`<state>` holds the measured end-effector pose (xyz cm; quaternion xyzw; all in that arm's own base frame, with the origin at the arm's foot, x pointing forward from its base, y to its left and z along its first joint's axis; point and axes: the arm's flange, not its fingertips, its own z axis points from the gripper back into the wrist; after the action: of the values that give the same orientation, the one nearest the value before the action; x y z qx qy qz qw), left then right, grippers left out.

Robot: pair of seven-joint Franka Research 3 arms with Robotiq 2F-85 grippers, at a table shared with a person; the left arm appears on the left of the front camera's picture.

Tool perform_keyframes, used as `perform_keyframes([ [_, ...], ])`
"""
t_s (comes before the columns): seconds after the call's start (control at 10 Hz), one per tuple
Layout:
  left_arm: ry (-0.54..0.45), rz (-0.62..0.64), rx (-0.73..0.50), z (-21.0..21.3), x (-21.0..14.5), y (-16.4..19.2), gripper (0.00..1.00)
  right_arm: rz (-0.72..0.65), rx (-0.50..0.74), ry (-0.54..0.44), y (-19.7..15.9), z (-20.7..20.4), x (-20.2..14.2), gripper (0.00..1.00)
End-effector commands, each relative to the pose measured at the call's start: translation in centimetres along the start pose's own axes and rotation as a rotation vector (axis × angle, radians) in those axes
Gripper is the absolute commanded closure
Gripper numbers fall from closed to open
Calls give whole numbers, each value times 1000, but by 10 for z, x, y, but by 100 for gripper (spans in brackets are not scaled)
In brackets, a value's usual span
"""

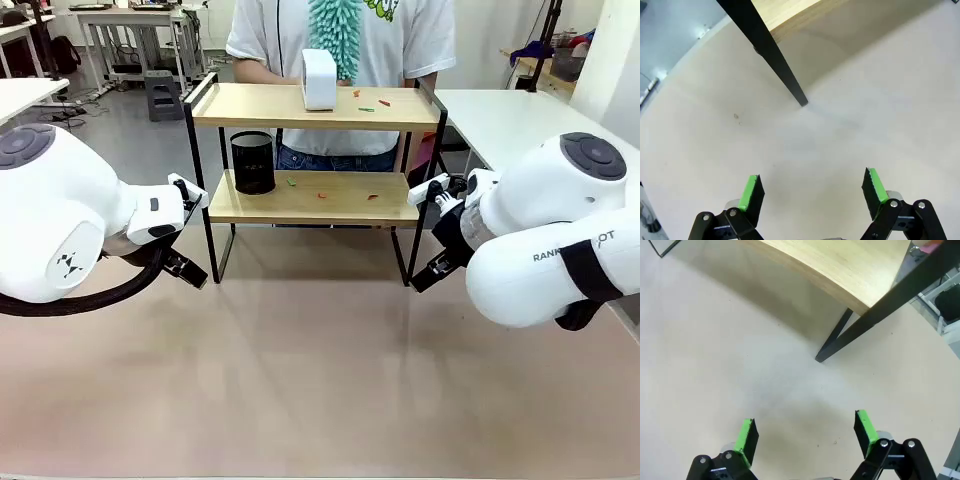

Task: Clean the shelf.
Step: Pick up the Duster from the human.

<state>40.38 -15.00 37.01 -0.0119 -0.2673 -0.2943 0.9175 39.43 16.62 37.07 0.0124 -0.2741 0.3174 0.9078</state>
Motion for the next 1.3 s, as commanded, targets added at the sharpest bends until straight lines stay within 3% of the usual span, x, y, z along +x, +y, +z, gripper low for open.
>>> perform_keyframes([
  [0.0, 0, 0, 0, 0, 0, 0, 0, 0, 0, 0, 0, 0, 0, 0],
  [1.0, 0, 1, 0, 0, 0, 0, 0, 1, 0, 0, 0, 0, 0, 0],
  [1.1, -18, -54, -128, 36, 1, -9, 0, -20, 108, 81, -1, 40, -3, 0],
  [1.2, -4, -69, -390, 86, -12, -12, 0, -234, 119, 127, -12, 98, -13, 0],
])
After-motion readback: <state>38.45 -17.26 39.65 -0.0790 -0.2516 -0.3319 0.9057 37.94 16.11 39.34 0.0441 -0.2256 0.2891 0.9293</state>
